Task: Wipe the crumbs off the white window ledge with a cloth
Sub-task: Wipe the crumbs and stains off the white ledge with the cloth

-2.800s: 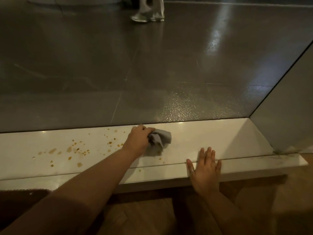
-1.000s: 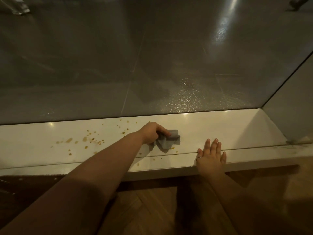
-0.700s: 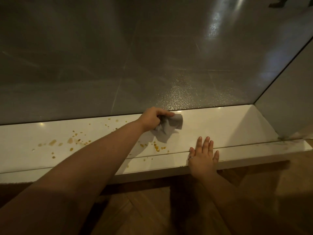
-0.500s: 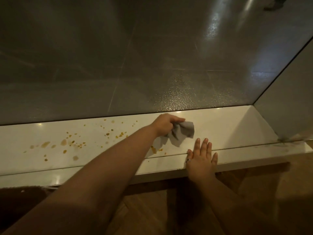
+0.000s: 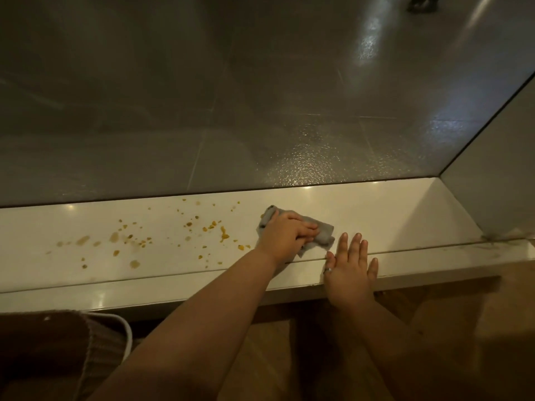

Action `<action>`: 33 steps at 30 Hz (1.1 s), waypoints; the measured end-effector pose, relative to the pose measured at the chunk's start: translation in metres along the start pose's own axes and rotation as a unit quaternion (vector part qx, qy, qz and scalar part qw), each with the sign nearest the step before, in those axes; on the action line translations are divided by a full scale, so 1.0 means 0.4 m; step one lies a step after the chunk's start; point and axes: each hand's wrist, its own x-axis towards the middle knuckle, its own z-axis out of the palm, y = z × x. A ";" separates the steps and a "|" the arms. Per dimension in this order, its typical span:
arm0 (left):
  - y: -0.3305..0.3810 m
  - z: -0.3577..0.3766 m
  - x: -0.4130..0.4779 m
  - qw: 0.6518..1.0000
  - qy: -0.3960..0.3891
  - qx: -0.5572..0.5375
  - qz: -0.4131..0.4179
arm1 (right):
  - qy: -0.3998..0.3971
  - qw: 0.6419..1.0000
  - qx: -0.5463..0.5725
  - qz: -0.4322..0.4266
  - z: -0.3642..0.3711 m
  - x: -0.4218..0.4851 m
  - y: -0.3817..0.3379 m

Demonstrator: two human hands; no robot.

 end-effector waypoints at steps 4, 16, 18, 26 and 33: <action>-0.038 -0.034 -0.057 0.999 -0.030 -0.033 -0.022 | -0.005 1.000 0.004 -0.002 -0.006 -0.003 -0.003; -0.115 -0.203 -0.133 0.993 -0.114 -0.002 -0.026 | 0.000 1.000 0.006 0.010 -0.003 -0.007 -0.012; -0.094 -0.221 -0.118 0.991 -0.126 -0.008 -0.036 | 0.003 1.000 0.005 0.010 -0.002 -0.007 -0.011; 0.021 -0.111 -0.136 0.998 -0.051 -0.032 0.020 | 0.010 1.000 -0.010 0.006 0.002 -0.001 -0.007; 0.024 -0.033 -0.174 0.999 -0.010 -0.024 0.028 | 0.019 1.000 -0.001 0.003 0.007 0.002 -0.003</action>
